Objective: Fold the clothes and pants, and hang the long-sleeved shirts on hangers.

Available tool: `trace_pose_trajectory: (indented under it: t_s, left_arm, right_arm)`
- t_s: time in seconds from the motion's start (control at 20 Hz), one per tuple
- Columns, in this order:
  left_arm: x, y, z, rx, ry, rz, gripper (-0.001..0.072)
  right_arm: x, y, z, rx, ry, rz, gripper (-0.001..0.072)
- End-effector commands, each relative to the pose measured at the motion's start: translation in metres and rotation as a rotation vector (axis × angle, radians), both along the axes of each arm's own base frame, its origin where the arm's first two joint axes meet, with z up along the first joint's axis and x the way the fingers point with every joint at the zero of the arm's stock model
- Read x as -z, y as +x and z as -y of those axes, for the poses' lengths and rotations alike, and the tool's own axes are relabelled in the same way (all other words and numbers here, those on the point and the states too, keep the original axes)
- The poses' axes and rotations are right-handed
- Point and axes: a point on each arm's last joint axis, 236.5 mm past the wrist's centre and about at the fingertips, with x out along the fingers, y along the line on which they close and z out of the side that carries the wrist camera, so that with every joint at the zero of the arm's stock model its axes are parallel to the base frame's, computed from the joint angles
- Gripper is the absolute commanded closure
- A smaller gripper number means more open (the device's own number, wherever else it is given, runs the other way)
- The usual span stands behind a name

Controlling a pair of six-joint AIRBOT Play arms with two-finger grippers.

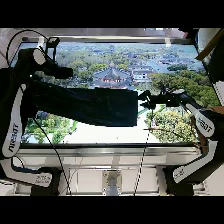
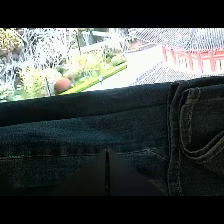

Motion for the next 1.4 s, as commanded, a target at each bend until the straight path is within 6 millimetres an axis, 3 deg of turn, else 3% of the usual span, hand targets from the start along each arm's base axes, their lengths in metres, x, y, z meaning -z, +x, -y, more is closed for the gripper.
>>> trace_pose_trajectory:
  t_s: [0.0, 0.1, 0.15, 0.25, 0.4, 0.5, 0.6, 0.7, 0.8, 0.95, 1.05, 1.2, 1.35]
  left_arm:
    - [0.000, 0.000, 0.000, 0.000, 0.000, 0.001, 0.0676]
    - [0.001, 0.000, 0.000, 0.000, 0.001, -0.001, 0.0676]
    - [0.002, 0.000, 0.000, 0.000, 0.001, -0.004, 0.0676]
    - [0.005, -0.003, -0.004, -0.001, 0.021, -0.018, 0.0676]
    - [0.015, -0.019, -0.022, -0.003, 0.103, -0.095, 0.0676]
    - [0.026, -0.034, -0.023, 0.002, 0.111, -0.160, 0.0676]
    - [0.046, -0.049, -0.015, 0.015, 0.083, -0.226, 0.0676]
    - [0.070, -0.073, 0.023, 0.087, -0.035, -0.313, 0.0676]
    - [0.085, -0.106, 0.091, 0.258, -0.215, -0.379, 0.0676]
    - [0.098, -0.126, 0.179, 0.386, -0.346, -0.362, 0.0676]
    - [0.117, -0.143, 0.228, 0.462, -0.331, -0.353, 0.0676]
    - [0.149, -0.161, 0.284, 0.530, -0.305, -0.312, 0.0676]
    - [0.171, -0.161, 0.299, 0.482, -0.308, -0.314, 0.0676]
  right_arm:
    - [0.009, -0.007, -0.037, -0.044, 0.000, -0.002, 0.0099]
    - [0.011, -0.020, -0.063, -0.105, -0.006, -0.013, 0.0104]
    - [0.010, -0.028, -0.076, -0.138, 0.000, -0.016, 0.0175]
    - [-0.001, -0.048, -0.098, -0.219, 0.038, -0.028, 0.0676]
    - [-0.037, -0.065, -0.100, -0.309, 0.065, 0.006, 0.0674]
    - [-0.070, -0.065, -0.082, -0.320, 0.039, 0.070, 0.0674]
    - [-0.103, -0.068, -0.047, -0.295, -0.013, 0.103, 0.0674]
    - [-0.134, -0.080, -0.009, -0.260, -0.036, 0.101, 0.0674]
    - [-0.163, -0.095, 0.018, -0.205, -0.014, 0.072, 0.0674]
    - [-0.190, -0.107, 0.040, -0.188, -0.028, 0.076, 0.0674]
    - [-0.208, -0.106, 0.042, -0.189, -0.043, 0.080, 0.0674]
    - [-0.236, -0.089, 0.034, -0.155, -0.063, 0.132, 0.0675]
    - [-0.250, -0.086, 0.016, -0.158, -0.061, 0.144, 0.0674]
